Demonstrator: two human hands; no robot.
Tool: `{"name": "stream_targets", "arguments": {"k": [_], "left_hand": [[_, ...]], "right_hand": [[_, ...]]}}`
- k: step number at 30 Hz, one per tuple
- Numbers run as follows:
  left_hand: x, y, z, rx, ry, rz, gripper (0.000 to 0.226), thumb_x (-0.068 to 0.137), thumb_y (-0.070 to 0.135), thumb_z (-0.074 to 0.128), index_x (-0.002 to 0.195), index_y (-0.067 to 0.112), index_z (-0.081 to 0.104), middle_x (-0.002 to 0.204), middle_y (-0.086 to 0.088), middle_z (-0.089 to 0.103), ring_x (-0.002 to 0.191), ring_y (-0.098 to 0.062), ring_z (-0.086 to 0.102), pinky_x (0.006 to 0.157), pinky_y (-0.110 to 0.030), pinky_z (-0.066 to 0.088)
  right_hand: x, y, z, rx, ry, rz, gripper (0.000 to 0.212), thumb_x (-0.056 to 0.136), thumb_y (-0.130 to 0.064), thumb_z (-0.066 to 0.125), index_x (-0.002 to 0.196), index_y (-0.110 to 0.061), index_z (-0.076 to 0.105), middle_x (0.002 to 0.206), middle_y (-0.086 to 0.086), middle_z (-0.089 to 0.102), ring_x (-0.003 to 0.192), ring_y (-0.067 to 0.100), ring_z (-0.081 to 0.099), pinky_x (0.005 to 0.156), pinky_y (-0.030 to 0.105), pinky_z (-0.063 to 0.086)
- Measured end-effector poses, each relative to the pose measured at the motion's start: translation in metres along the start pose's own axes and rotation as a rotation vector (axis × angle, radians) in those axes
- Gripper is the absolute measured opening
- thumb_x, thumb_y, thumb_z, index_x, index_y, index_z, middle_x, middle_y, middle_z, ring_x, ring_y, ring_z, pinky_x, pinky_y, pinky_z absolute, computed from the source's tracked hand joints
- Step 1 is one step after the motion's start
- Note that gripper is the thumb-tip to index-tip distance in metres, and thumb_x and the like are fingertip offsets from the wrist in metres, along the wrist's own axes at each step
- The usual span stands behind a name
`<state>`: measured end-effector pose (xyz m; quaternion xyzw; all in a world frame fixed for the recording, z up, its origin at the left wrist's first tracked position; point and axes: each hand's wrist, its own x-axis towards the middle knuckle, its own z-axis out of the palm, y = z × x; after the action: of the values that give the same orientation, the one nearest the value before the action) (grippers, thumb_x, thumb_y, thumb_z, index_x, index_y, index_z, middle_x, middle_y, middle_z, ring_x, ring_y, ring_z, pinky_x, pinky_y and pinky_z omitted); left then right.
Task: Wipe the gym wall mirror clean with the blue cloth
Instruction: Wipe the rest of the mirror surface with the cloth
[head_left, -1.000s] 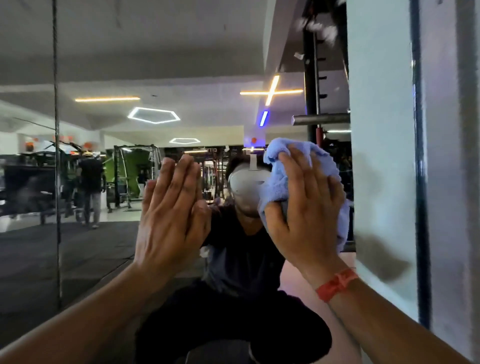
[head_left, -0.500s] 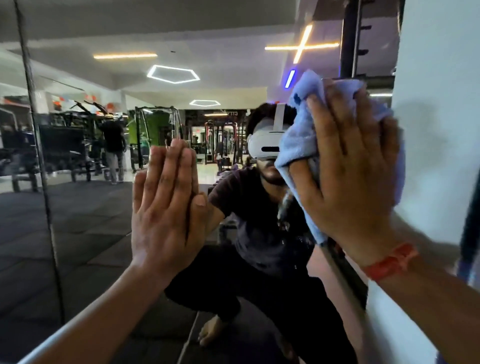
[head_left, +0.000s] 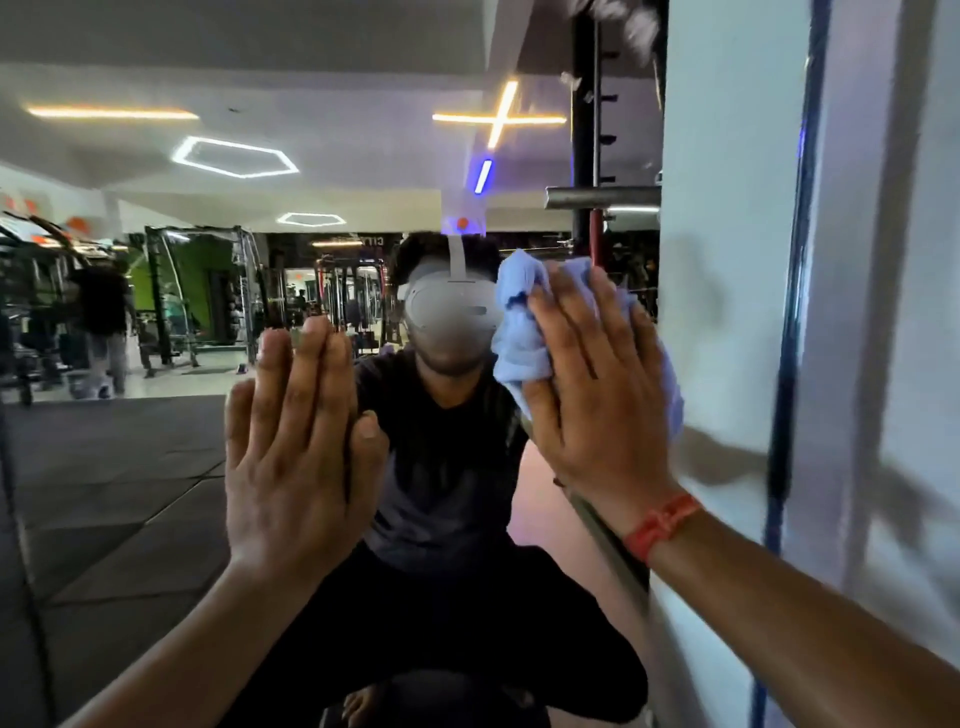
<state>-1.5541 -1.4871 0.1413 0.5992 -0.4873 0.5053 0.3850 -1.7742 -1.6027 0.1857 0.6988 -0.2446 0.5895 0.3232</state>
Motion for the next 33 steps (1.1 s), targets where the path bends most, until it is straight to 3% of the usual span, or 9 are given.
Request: {"name": "stream_targets", "arguments": {"k": [4, 7, 13, 19, 21, 24, 26, 30, 33], "left_hand": [[0.001, -0.001, -0.002, -0.006, -0.025, -0.002, 0.066, 0.104, 0.039, 0.028, 0.163, 0.012, 0.017, 0.172, -0.004, 0.009, 0.159, -0.024, 0.001, 0.127, -0.044, 0.000], [0.001, 0.002, -0.003, -0.018, -0.048, -0.004, 0.067, 0.104, 0.036, 0.029, 0.164, 0.011, 0.012, 0.173, -0.004, 0.004, 0.159, -0.025, -0.002, 0.127, -0.045, -0.002], [0.009, 0.006, -0.009, -0.039, -0.064, 0.055, 0.066, 0.103, 0.029, 0.035, 0.163, 0.007, 0.016, 0.172, -0.008, 0.006, 0.159, -0.025, 0.001, 0.128, -0.048, 0.004], [0.022, 0.037, -0.002, -0.018, -0.133, 0.333, 0.061, 0.105, 0.031, 0.035, 0.161, 0.011, 0.026, 0.171, -0.004, 0.016, 0.159, -0.022, 0.007, 0.126, -0.051, 0.012], [0.021, 0.043, 0.002, -0.003, -0.117, 0.303, 0.061, 0.105, 0.033, 0.033, 0.161, 0.011, 0.026, 0.170, -0.004, 0.018, 0.159, -0.023, 0.009, 0.126, -0.051, 0.013], [0.020, 0.045, 0.006, -0.001, -0.054, 0.308, 0.061, 0.103, 0.031, 0.039, 0.160, 0.009, 0.030, 0.169, -0.005, 0.022, 0.158, -0.026, 0.014, 0.127, -0.044, 0.007], [0.019, 0.044, 0.006, -0.002, -0.036, 0.303, 0.061, 0.103, 0.030, 0.040, 0.160, 0.009, 0.031, 0.169, -0.005, 0.023, 0.158, -0.025, 0.014, 0.127, -0.043, 0.007], [0.018, 0.044, 0.007, 0.007, -0.045, 0.303, 0.060, 0.104, 0.032, 0.038, 0.160, 0.011, 0.030, 0.169, -0.004, 0.022, 0.158, -0.025, 0.013, 0.127, -0.049, 0.014], [0.018, 0.042, 0.009, 0.013, -0.017, 0.308, 0.060, 0.104, 0.031, 0.042, 0.159, 0.010, 0.034, 0.168, -0.005, 0.026, 0.157, -0.026, 0.017, 0.126, -0.049, 0.017]], "right_hand": [[-0.118, -0.033, -0.005, 0.013, -0.203, -0.150, 0.061, 0.103, -0.036, 0.043, 0.160, -0.019, 0.032, 0.171, -0.001, 0.018, 0.157, 0.028, 0.019, 0.120, 0.055, 0.029], [-0.117, -0.015, -0.017, -0.056, -0.274, -0.244, 0.061, 0.106, -0.039, 0.036, 0.163, -0.023, 0.022, 0.172, -0.005, 0.011, 0.157, 0.024, 0.018, 0.119, 0.055, 0.029], [-0.016, -0.016, -0.002, 0.019, -0.060, 0.083, 0.057, 0.107, -0.040, 0.035, 0.160, -0.020, 0.032, 0.169, -0.001, 0.022, 0.156, 0.030, 0.021, 0.126, 0.046, 0.019], [-0.115, 0.005, -0.014, -0.061, -0.275, -0.435, 0.058, 0.104, -0.040, 0.047, 0.159, -0.025, 0.036, 0.167, -0.002, 0.028, 0.154, 0.028, 0.028, 0.114, 0.053, 0.038], [-0.067, 0.025, -0.015, -0.123, -0.188, -0.285, 0.058, 0.105, -0.041, 0.037, 0.159, -0.023, 0.033, 0.167, -0.001, 0.029, 0.153, 0.029, 0.028, 0.117, 0.053, 0.034], [0.004, 0.034, -0.014, -0.044, -0.010, 0.214, 0.059, 0.105, -0.040, 0.037, 0.161, -0.021, 0.029, 0.169, 0.002, 0.025, 0.156, 0.029, 0.021, 0.124, 0.048, 0.021], [-0.009, 0.016, -0.005, -0.003, 0.027, 0.288, 0.061, 0.105, -0.036, 0.042, 0.162, -0.020, 0.026, 0.170, 0.002, 0.017, 0.158, 0.028, 0.013, 0.125, 0.048, 0.021], [-0.124, 0.004, -0.010, -0.048, -0.223, -0.218, 0.063, 0.102, -0.034, 0.049, 0.161, -0.019, 0.031, 0.169, 0.004, 0.023, 0.157, 0.031, 0.019, 0.121, 0.054, 0.029], [-0.138, 0.042, -0.025, -0.139, -0.239, -0.208, 0.058, 0.107, -0.041, 0.038, 0.160, -0.022, 0.029, 0.170, 0.003, 0.021, 0.157, 0.027, 0.020, 0.119, 0.054, 0.029]]}}
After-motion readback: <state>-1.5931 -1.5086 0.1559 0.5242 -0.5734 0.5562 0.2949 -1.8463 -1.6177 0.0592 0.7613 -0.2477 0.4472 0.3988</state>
